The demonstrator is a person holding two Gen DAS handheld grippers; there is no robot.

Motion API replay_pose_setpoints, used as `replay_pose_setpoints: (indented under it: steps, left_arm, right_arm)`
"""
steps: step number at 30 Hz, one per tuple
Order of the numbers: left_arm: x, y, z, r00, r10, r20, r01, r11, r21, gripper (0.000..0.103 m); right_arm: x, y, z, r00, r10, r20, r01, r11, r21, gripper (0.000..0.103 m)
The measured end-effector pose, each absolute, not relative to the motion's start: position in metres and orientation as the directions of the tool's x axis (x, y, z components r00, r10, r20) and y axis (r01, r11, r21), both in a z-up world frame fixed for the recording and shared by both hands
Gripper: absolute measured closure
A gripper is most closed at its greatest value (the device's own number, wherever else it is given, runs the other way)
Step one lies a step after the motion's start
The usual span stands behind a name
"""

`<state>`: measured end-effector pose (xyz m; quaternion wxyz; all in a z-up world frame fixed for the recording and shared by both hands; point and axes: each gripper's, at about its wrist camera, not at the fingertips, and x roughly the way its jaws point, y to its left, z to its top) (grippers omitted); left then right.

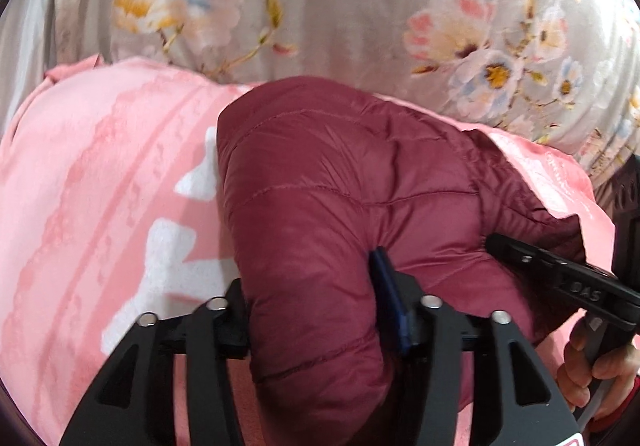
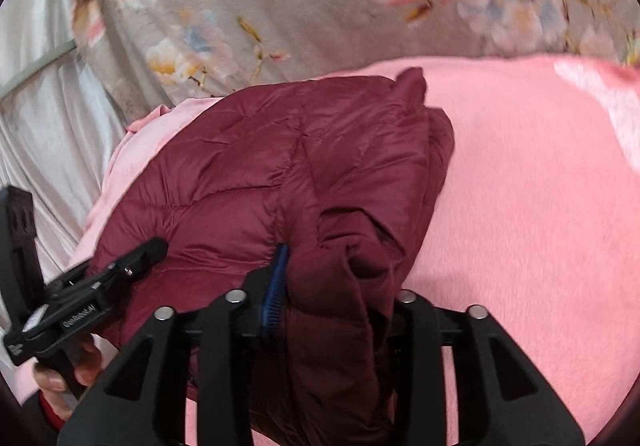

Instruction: Fold large clothes

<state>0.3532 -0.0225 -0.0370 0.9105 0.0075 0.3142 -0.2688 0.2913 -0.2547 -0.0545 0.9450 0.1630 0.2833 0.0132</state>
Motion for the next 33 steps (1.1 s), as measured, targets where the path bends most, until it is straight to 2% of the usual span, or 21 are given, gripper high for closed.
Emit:
replay_pose_setpoints:
  steps: [2, 3, 7, 10, 14, 17, 18, 19, 23, 26, 33]
  left_arm:
    - [0.352, -0.02, -0.038, 0.671, -0.435, -0.6, 0.445, 0.884, -0.144, 0.029]
    - [0.35, -0.019, -0.039, 0.68, -0.412, -0.606, 0.423, 0.896, -0.134, 0.027]
    - [0.333, -0.008, -0.033, 0.669, -0.349, -0.656, 0.359, 0.925, -0.126, 0.024]
    - [0.318, 0.007, -0.018, 0.676, -0.271, -0.685, 0.267, 0.957, -0.115, 0.022]
    - [0.297, 0.013, 0.018, 0.724, -0.217, -0.655, 0.21, 0.973, -0.09, 0.022]
    - [0.285, -0.009, 0.039, 0.771, -0.172, -0.614, 0.214, 0.977, -0.004, 0.022]
    - [0.284, -0.016, 0.042, 0.778, -0.161, -0.607, 0.216, 0.976, 0.018, 0.024]
    - [0.284, -0.028, 0.042, 0.781, -0.151, -0.606, 0.222, 0.974, 0.044, 0.026]
    - [0.3, -0.052, 0.024, 0.739, -0.118, -0.663, 0.214, 0.975, 0.066, 0.054]
    - [0.316, -0.055, -0.003, 0.678, -0.115, -0.726, 0.192, 0.981, 0.024, 0.065]
    - [0.314, -0.064, -0.03, 0.711, -0.059, -0.701, 0.176, 0.98, 0.096, 0.065]
  right_arm:
    - [0.284, -0.257, -0.054, 0.83, 0.107, -0.547, 0.081, 0.948, 0.308, 0.059]
    - [0.279, -0.258, -0.053, 0.827, 0.097, -0.553, 0.09, 0.949, 0.301, 0.056]
    - [0.244, -0.264, -0.046, 0.811, 0.02, -0.584, 0.149, 0.959, 0.241, 0.045]
    - [0.216, -0.268, -0.033, 0.813, -0.066, -0.579, 0.208, 0.961, 0.182, 0.044]
    - [0.199, -0.254, -0.005, 0.842, -0.12, -0.526, 0.214, 0.969, 0.122, 0.044]
    - [0.206, -0.232, 0.011, 0.859, -0.118, -0.499, 0.18, 0.981, 0.078, 0.067]
    - [0.214, -0.225, 0.012, 0.856, -0.112, -0.504, 0.166, 0.984, 0.063, 0.086]
    - [0.222, -0.221, 0.012, 0.85, -0.115, -0.514, 0.164, 0.985, 0.051, 0.096]
    - [0.247, -0.213, -0.004, 0.814, -0.137, -0.565, 0.187, 0.982, 0.031, 0.102]
    - [0.257, -0.217, -0.025, 0.78, -0.152, -0.607, 0.215, 0.976, 0.033, 0.102]
    - [0.267, -0.219, -0.065, 0.744, -0.145, -0.652, 0.22, 0.975, 0.034, 0.102]
